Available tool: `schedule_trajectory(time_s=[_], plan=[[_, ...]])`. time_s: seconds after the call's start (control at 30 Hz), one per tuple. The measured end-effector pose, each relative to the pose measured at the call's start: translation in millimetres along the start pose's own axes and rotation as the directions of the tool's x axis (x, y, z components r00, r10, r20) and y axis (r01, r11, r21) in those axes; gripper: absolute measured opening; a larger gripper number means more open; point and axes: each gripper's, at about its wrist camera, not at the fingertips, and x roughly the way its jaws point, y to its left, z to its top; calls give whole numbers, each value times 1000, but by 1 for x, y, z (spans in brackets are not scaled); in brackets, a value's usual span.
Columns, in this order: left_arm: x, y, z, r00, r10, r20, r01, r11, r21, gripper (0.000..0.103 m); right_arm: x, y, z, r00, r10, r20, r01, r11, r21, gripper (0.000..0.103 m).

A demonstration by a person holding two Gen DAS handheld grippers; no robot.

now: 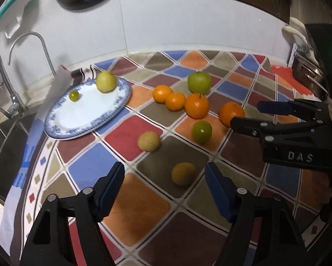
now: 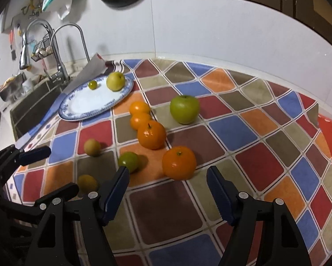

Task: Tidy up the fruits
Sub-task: 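Move both open grippers back over the remaining fruit on the table, then grasp a brown round fruit with the left gripper while the right gripper grasps an orange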

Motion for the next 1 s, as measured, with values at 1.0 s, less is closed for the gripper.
schedule_trajectory(time_s=[1.0], plan=[[13, -7, 0, 998, -29, -51, 26, 999, -48, 28, 36, -12, 2, 997, 63, -51, -64, 998, -19, 43]])
